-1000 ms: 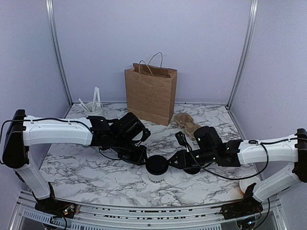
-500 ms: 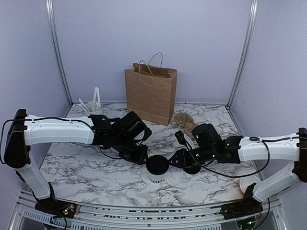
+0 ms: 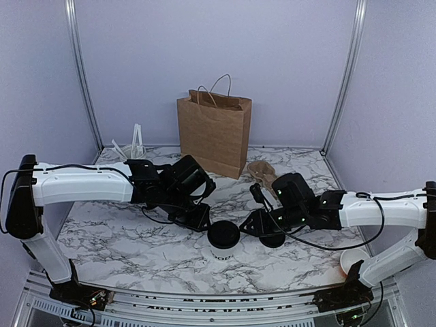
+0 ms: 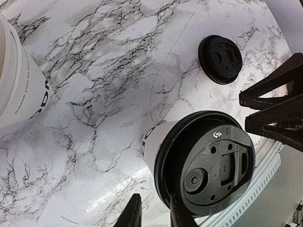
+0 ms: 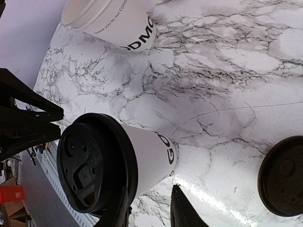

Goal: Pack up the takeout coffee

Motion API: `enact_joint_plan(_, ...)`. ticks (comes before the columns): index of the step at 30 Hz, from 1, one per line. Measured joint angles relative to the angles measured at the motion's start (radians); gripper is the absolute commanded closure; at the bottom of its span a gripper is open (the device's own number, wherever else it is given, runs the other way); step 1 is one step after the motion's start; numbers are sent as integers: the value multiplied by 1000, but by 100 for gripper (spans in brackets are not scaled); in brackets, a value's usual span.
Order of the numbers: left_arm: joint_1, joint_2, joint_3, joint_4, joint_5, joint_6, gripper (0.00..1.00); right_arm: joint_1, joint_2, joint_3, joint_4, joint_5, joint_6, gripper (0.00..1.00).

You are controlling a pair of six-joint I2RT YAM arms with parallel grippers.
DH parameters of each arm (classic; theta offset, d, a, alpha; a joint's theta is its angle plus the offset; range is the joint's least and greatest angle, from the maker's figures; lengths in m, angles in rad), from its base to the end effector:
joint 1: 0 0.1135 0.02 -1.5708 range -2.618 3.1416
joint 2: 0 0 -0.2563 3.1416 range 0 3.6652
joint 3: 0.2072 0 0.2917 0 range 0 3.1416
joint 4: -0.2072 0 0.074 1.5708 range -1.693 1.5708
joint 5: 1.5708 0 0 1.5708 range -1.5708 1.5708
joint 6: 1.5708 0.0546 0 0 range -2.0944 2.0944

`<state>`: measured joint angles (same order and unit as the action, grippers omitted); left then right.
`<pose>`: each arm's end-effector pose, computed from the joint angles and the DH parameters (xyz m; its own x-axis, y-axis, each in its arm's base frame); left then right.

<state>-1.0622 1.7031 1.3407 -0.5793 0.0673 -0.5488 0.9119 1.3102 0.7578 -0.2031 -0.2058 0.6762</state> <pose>0.2001 -0.3665 0.2186 -0.8006 0.3671 -0.4736 0.5545 0.7534 -0.3533 0.1878 0.2608 0.1751 -0.8688 -0.1213 -0.4801 -0.4120 0.7150 0.5648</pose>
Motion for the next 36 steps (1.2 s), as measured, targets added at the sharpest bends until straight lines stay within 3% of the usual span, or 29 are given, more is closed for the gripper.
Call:
enact_joint_plan(20,24,-29,48,-16,-73,14,75,-8,-22,84,-90,70,-58,70)
enact_joint_plan(36,84,-190,16,37,-170,6,73,-33,10,209,-136,111,-125,65)
